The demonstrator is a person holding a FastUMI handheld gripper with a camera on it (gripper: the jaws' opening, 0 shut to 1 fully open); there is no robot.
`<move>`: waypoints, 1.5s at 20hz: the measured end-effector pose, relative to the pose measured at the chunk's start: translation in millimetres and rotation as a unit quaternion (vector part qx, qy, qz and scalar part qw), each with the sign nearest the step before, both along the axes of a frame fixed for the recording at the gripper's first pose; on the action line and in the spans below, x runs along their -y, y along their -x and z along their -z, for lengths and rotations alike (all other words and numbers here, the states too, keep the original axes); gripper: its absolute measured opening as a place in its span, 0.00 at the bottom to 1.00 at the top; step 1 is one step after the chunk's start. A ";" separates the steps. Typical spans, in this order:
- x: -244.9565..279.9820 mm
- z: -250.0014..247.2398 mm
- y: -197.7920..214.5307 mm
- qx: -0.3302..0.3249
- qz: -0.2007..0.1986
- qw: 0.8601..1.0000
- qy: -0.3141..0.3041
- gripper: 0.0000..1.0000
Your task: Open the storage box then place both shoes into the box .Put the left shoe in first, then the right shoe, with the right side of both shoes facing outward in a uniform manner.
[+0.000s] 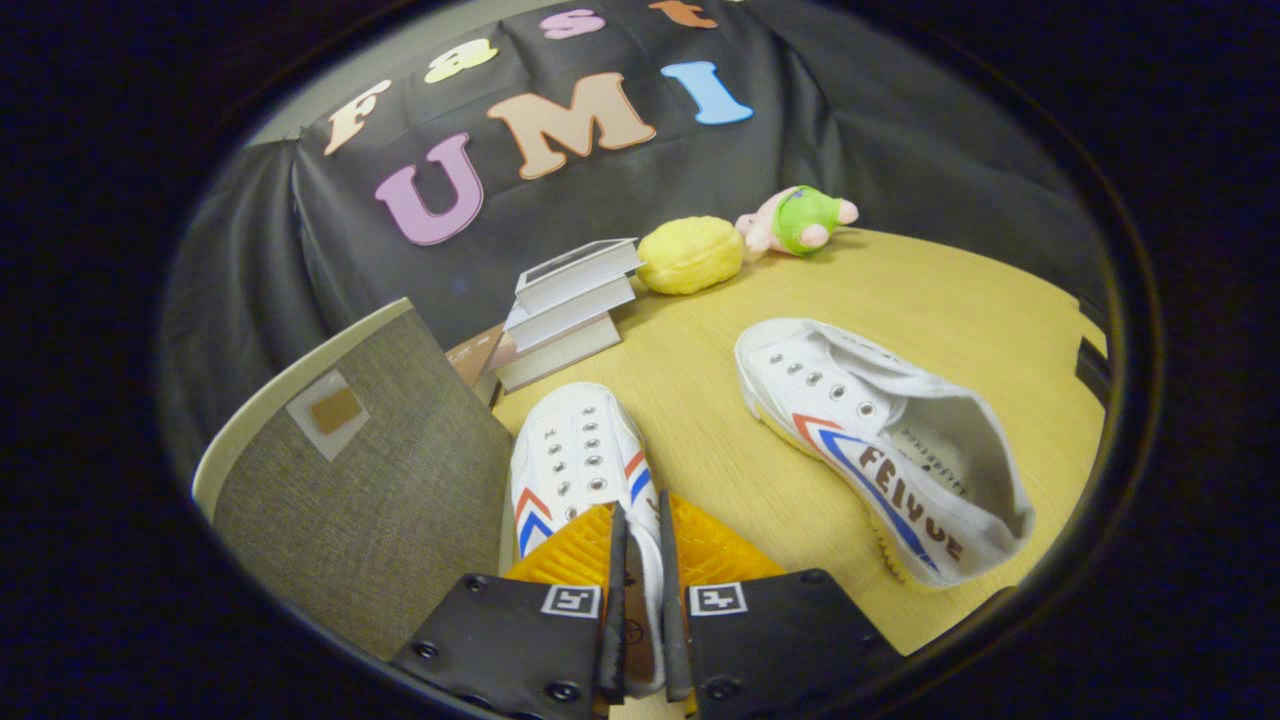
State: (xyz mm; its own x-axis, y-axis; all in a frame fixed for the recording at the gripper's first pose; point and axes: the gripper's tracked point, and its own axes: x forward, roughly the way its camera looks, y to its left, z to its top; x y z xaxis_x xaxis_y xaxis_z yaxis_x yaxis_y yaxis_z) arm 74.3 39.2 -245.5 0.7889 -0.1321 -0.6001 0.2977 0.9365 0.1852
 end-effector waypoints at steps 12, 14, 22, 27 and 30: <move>-5.7 -48.8 -12.0 0.112 -0.016 0.993 0.027 0.09; -5.4 -75.4 -13.7 0.131 -0.023 0.990 0.056 0.09; -10.1 -125.3 -6.8 0.154 -0.023 0.982 0.102 0.04; 1.7 -112.2 -2.3 0.126 -0.004 0.985 0.114 0.04; 7.2 -94.2 10.7 0.086 0.002 0.987 0.137 0.04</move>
State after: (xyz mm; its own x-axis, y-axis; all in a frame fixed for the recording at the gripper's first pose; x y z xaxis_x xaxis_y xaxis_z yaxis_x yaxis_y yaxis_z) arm 63.6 31.9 -151.3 0.8751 -0.2744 -0.3988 0.2883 0.9572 -0.0259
